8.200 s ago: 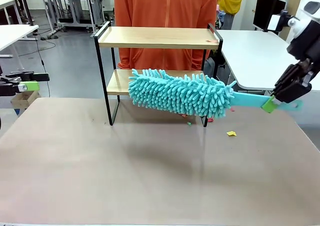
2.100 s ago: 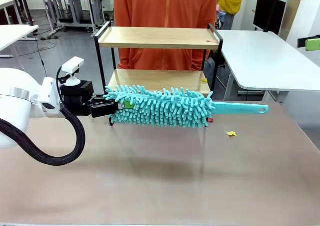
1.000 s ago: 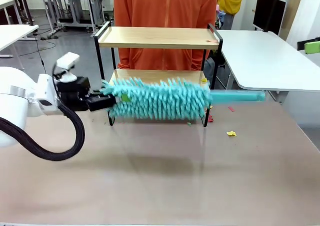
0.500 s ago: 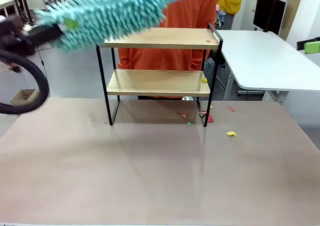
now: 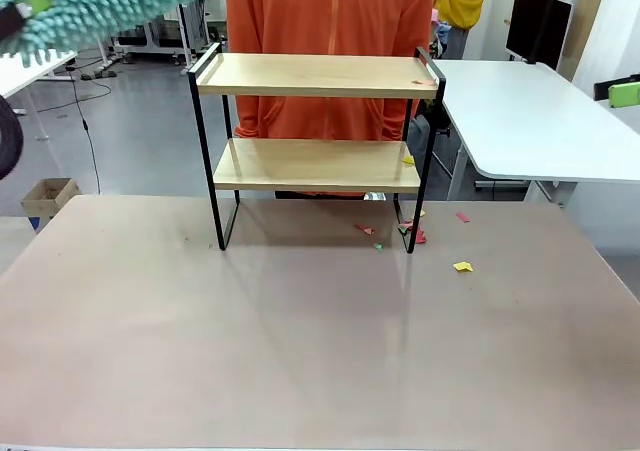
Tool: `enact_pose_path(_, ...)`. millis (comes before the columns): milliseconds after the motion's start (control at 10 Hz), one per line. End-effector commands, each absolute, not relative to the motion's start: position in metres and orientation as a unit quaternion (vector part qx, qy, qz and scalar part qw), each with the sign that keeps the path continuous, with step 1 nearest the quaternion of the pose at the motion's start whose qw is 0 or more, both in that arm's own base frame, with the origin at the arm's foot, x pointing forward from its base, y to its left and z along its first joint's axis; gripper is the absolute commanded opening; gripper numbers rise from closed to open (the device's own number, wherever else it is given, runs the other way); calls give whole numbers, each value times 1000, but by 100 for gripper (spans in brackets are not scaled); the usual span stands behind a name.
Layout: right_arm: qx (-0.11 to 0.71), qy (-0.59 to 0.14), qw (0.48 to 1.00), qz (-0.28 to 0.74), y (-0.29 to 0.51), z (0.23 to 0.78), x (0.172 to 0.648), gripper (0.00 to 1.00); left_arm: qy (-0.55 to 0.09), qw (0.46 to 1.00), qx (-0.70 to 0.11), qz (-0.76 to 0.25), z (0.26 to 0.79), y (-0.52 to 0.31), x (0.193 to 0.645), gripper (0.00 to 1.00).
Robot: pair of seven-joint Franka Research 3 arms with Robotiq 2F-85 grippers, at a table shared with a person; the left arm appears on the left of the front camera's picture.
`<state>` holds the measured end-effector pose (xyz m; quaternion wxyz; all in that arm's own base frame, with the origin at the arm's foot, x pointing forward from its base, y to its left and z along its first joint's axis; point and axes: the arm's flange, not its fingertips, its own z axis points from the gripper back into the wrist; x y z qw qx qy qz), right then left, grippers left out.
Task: Clean the shelf.
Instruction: Hand the Duster back to the human.
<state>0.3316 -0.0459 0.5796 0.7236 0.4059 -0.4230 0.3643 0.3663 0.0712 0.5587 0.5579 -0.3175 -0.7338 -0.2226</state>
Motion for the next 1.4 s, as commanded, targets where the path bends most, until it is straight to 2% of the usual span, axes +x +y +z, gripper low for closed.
enact_pose_path(0, 409, -435, 714, 366, -45, 582, 333, 100, -749, 598, -241, -154, 559, 68, 356, 17)
enact_pose_path(200, 409, -435, 714, 366, -45, 582, 333, 100, -747, 637, -149, -117, 555, 75, 352, 17)
enact_pose_path(600, 409, -435, 714, 366, -45, 582, 333, 100, -724, 680, -69, -92, 526, 62, 349, 17)
enact_pose_path(1300, 409, -435, 714, 366, -45, 582, 333, 100, -675, 730, -91, -62, 443, 44, 340, 17)
